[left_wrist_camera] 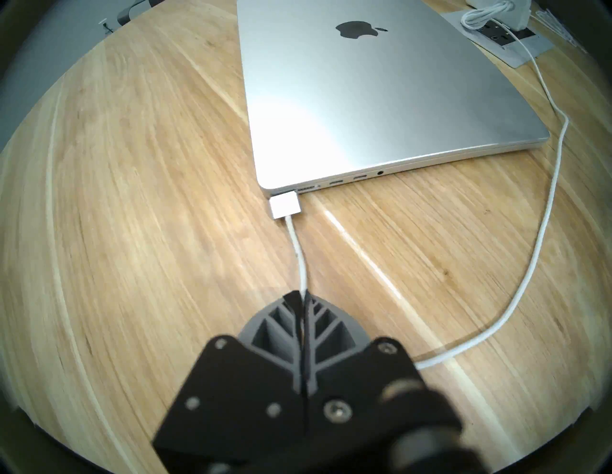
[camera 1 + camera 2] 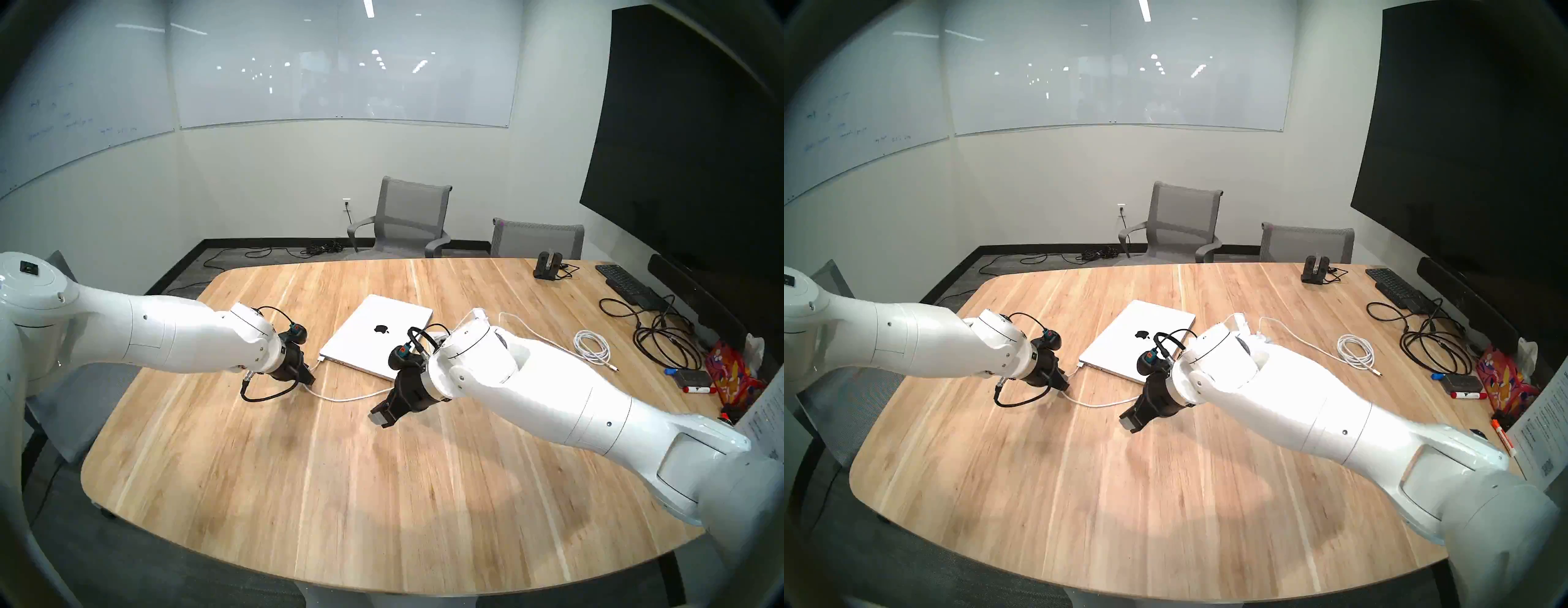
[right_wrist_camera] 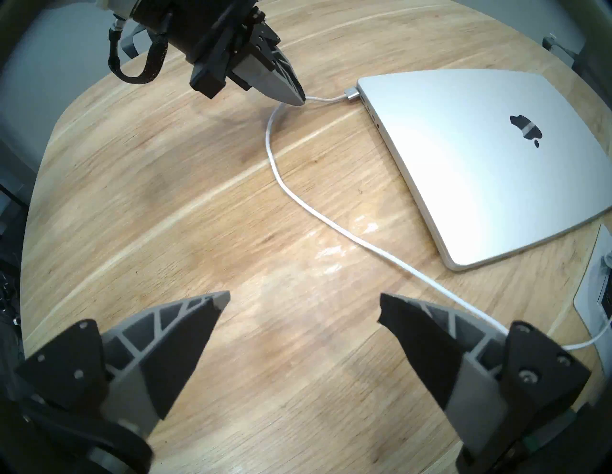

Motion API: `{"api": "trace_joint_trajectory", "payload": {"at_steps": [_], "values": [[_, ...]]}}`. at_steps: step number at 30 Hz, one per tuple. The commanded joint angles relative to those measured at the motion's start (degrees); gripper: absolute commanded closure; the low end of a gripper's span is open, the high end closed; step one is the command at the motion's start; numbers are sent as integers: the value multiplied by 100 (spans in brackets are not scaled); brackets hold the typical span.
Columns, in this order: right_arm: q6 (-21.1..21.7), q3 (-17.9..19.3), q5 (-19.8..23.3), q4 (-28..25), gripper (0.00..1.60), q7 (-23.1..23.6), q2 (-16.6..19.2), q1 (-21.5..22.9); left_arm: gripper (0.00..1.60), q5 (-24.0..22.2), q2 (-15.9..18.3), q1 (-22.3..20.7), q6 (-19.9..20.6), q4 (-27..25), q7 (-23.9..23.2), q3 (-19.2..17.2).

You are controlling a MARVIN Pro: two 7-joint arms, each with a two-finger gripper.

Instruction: Plug the charging cable into the port of a MacBook

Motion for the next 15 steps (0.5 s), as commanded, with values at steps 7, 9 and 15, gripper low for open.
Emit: {"api": "trace_joint_trajectory", "payload": {"at_steps": [7, 9, 15], "values": [[-19, 42, -14, -78, 0, 6, 1, 74, 160, 32, 126, -243, 16, -261, -4, -68], [-19, 42, -14, -77, 0, 6, 1, 74, 160, 38, 166, -273, 22, -322, 1, -68], [-19, 42, -14, -77, 0, 6, 1, 74, 160, 42, 214, -313, 32, -383, 6, -78]]}}
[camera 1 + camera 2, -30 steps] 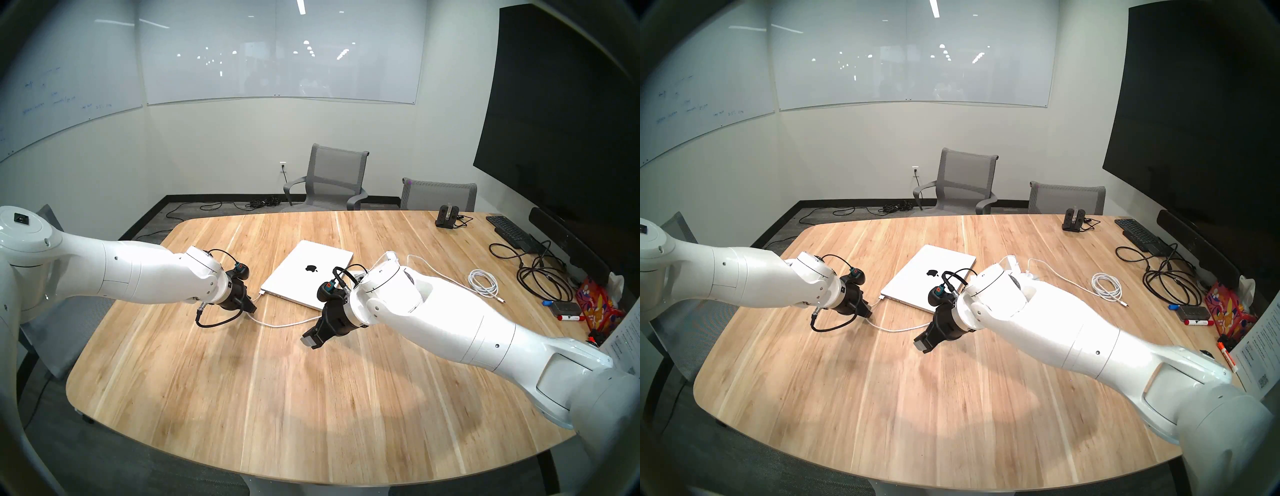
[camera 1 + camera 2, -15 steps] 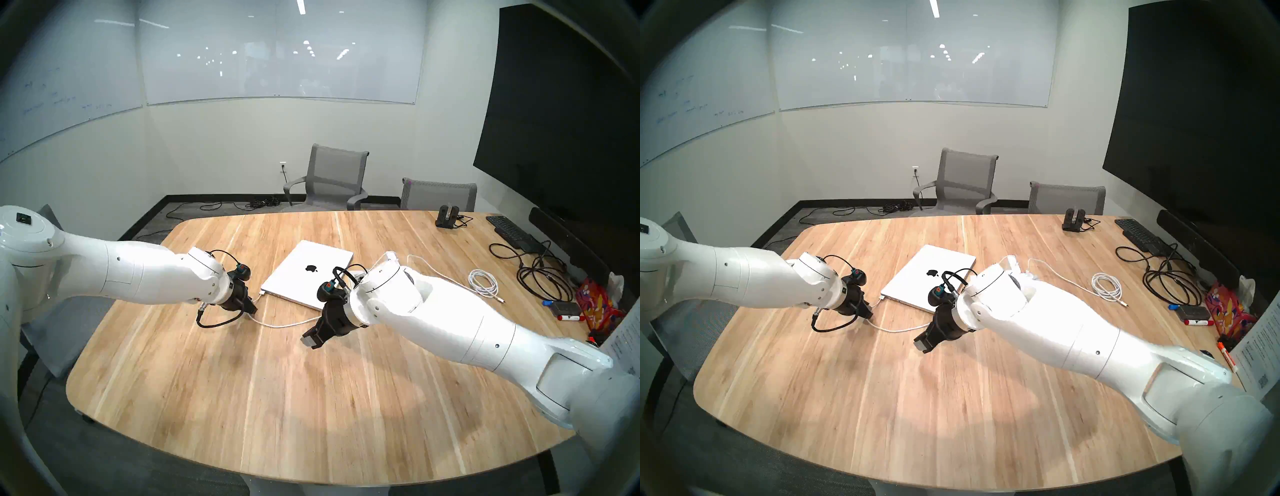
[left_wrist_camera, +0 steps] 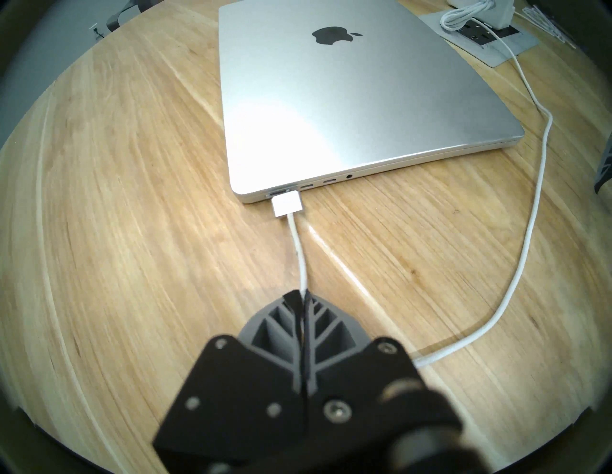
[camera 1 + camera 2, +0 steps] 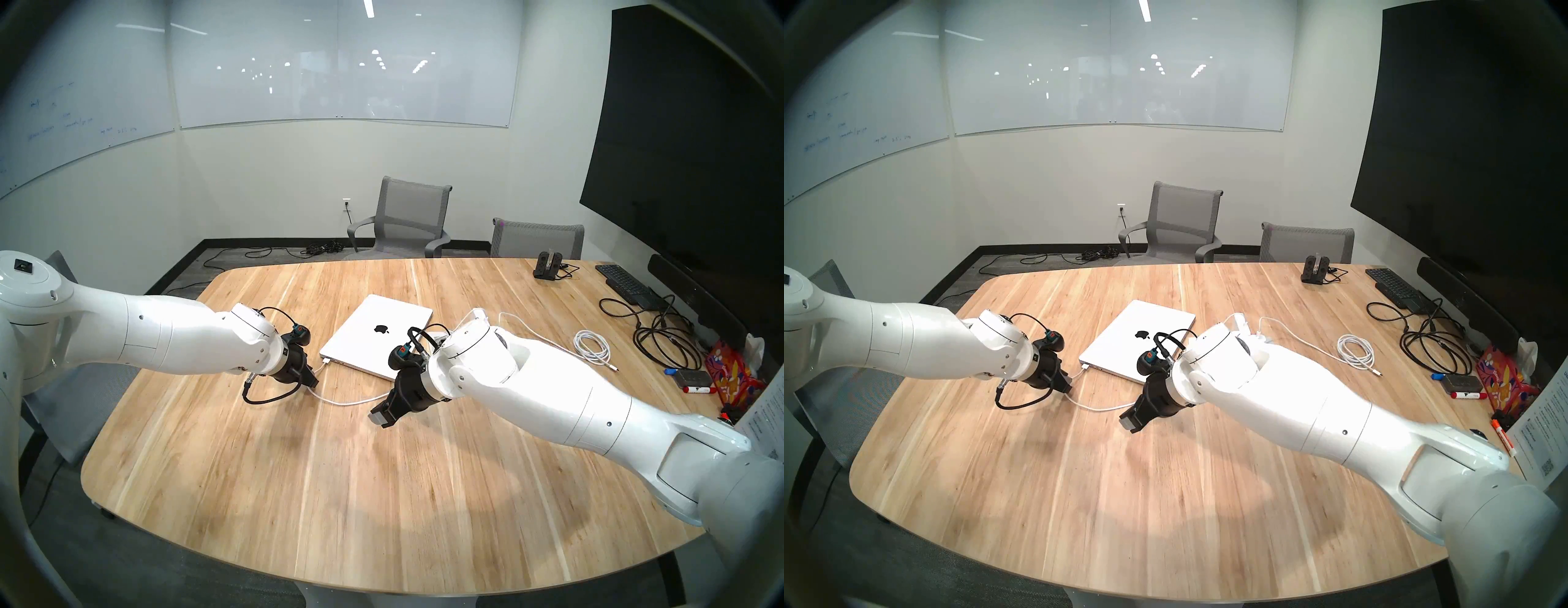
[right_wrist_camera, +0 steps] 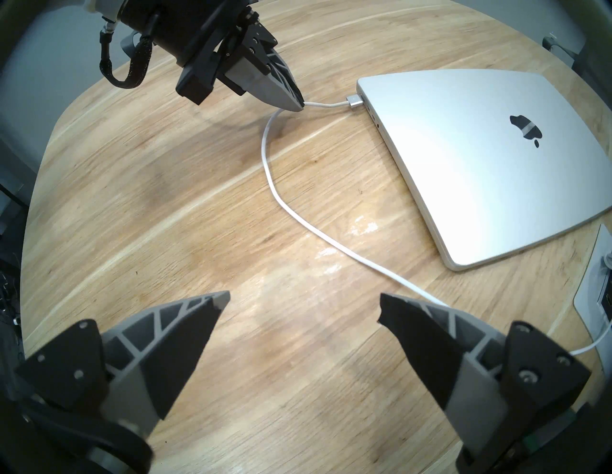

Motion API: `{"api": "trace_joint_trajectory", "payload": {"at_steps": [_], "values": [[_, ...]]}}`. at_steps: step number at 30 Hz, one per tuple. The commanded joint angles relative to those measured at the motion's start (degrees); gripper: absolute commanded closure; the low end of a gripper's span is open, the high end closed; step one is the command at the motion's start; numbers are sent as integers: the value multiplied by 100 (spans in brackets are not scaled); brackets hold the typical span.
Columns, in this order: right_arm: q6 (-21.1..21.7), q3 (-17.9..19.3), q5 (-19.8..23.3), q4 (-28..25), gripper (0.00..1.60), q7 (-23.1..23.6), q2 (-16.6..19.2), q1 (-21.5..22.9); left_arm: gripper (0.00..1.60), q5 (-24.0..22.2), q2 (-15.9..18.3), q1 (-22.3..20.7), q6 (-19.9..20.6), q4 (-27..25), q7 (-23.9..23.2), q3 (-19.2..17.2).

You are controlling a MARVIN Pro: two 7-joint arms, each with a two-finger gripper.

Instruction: Plug the charging cable into the port of a MacBook

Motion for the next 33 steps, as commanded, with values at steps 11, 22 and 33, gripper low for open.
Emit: {"api": "trace_joint_trajectory", "payload": {"at_steps": [11, 22, 33], "values": [[-20, 42, -14, -78, 0, 6, 1, 75, 160, -20, 49, -178, 74, 38, -18, -95], [-20, 42, -15, -78, 0, 7, 2, 75, 160, -33, -18, -132, 89, 156, -81, -105], [-20, 42, -15, -79, 0, 7, 2, 75, 160, -47, -80, -106, 95, 249, -138, -100]]}}
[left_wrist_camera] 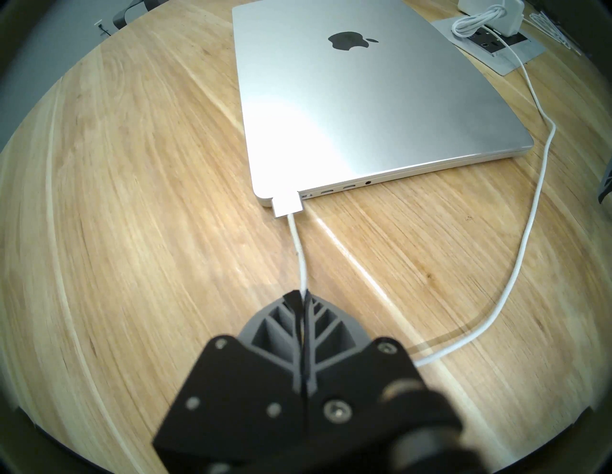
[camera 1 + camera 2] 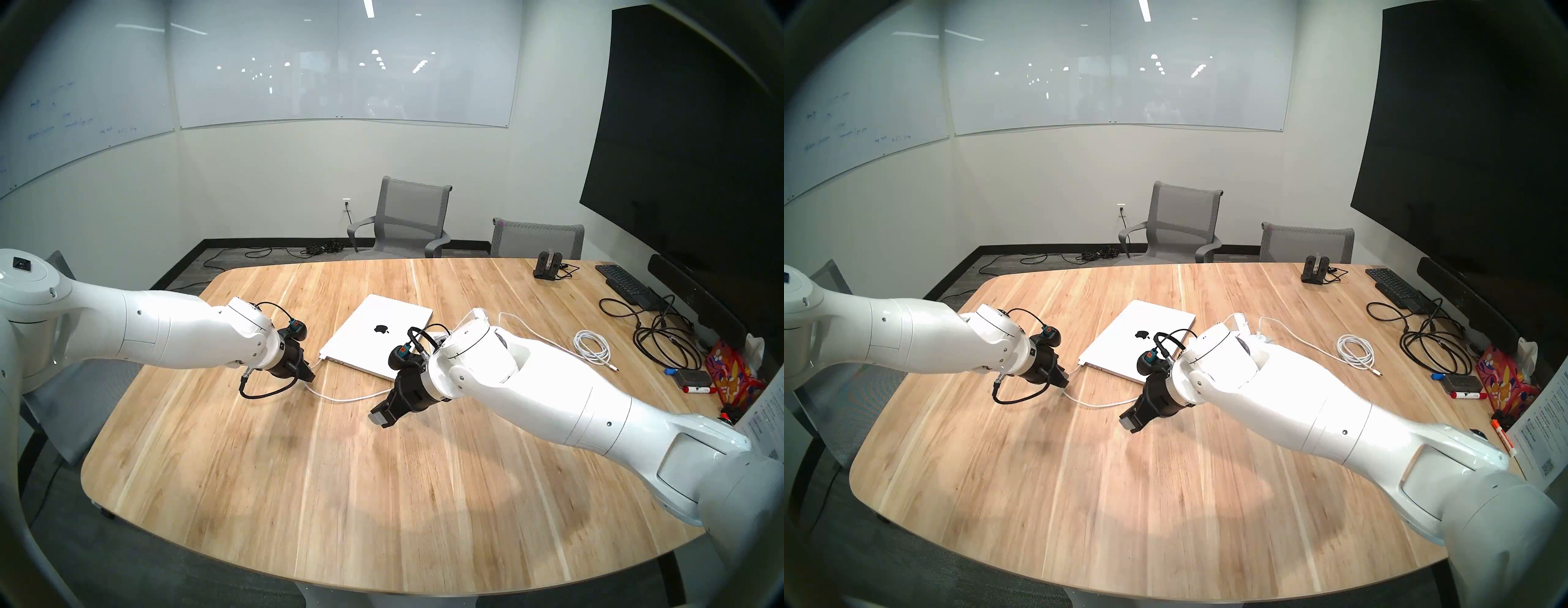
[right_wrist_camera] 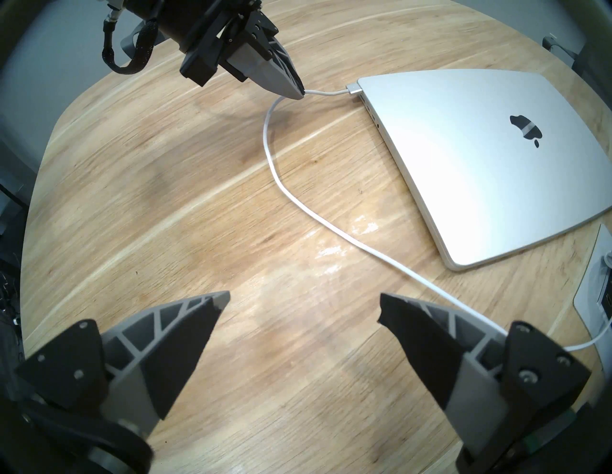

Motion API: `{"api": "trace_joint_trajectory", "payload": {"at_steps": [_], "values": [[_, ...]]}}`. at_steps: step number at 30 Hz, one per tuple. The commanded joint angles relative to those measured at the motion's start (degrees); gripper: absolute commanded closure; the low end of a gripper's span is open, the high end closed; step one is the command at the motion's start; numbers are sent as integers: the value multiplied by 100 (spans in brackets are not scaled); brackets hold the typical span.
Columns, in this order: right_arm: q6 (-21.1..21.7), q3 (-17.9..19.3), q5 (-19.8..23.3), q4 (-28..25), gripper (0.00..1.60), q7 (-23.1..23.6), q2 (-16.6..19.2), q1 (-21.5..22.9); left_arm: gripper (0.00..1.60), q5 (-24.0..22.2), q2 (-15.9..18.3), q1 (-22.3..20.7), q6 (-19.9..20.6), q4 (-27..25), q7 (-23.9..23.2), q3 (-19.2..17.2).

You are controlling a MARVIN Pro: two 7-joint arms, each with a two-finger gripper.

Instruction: Plug the charging cable into the port of a MacBook

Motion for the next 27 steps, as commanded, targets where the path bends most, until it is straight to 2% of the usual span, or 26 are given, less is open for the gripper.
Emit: {"api": "trace_joint_trajectory", "payload": {"at_steps": [1, 27], "values": [[-20, 42, -15, -79, 0, 7, 2, 75, 160, -10, -58, -72, -16, 47, 0, -75], [-20, 42, -15, -78, 0, 7, 2, 75, 160, -54, -116, -21, -62, 204, -131, -84]]}}
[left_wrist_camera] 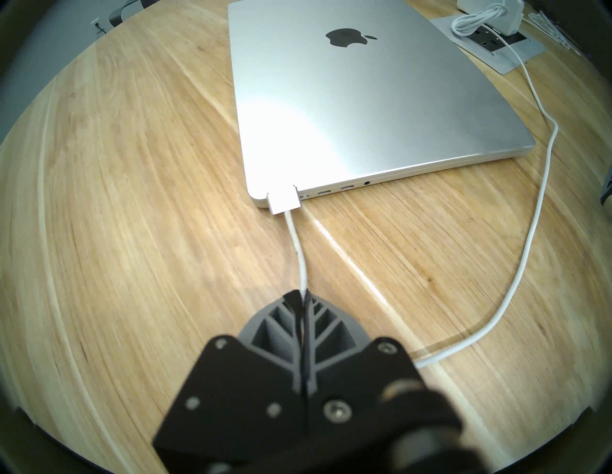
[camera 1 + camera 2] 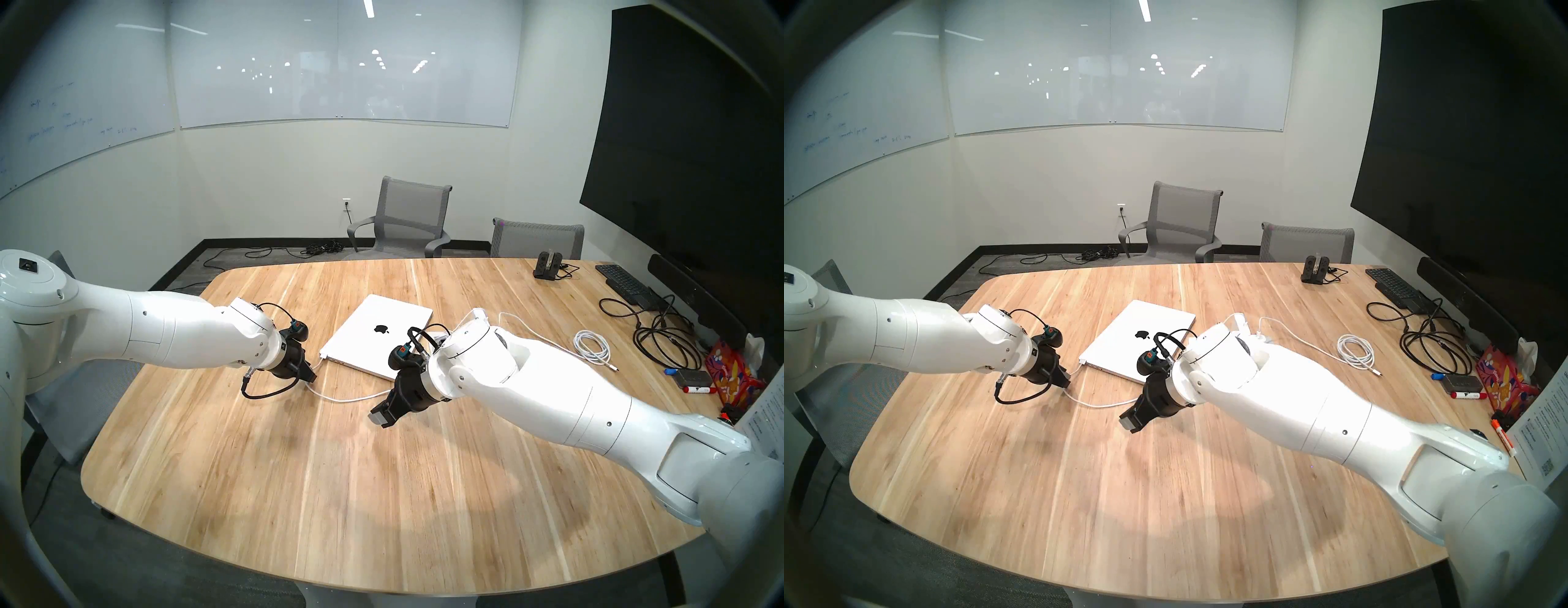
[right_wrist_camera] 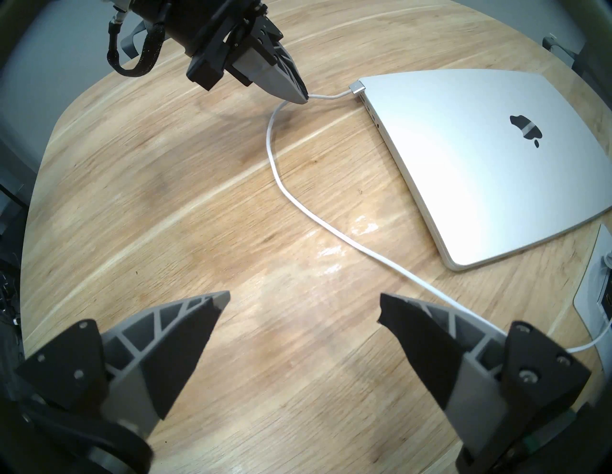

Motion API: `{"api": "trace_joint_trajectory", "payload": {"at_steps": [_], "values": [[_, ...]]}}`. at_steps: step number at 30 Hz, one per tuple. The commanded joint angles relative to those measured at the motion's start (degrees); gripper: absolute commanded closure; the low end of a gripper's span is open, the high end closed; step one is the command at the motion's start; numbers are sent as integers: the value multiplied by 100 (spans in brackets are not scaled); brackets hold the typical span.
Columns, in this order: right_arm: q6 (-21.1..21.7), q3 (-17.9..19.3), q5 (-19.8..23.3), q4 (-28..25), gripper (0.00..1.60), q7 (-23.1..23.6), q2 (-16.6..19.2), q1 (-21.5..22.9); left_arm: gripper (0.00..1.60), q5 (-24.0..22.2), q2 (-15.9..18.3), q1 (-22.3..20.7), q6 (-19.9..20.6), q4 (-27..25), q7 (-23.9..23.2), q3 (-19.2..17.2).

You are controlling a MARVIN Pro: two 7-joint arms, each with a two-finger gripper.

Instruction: Plug the charging cable into the port of a MacBook

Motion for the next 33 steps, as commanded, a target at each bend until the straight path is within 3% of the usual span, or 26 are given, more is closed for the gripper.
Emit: {"api": "trace_joint_trajectory", "payload": {"at_steps": [1, 33], "values": [[-20, 42, -15, -78, 0, 7, 2, 75, 160, -18, -8, -96, -33, 21, 11, -81], [-20, 42, -15, -78, 0, 6, 1, 75, 160, 90, 326, -255, -56, -397, 91, -43]]}}
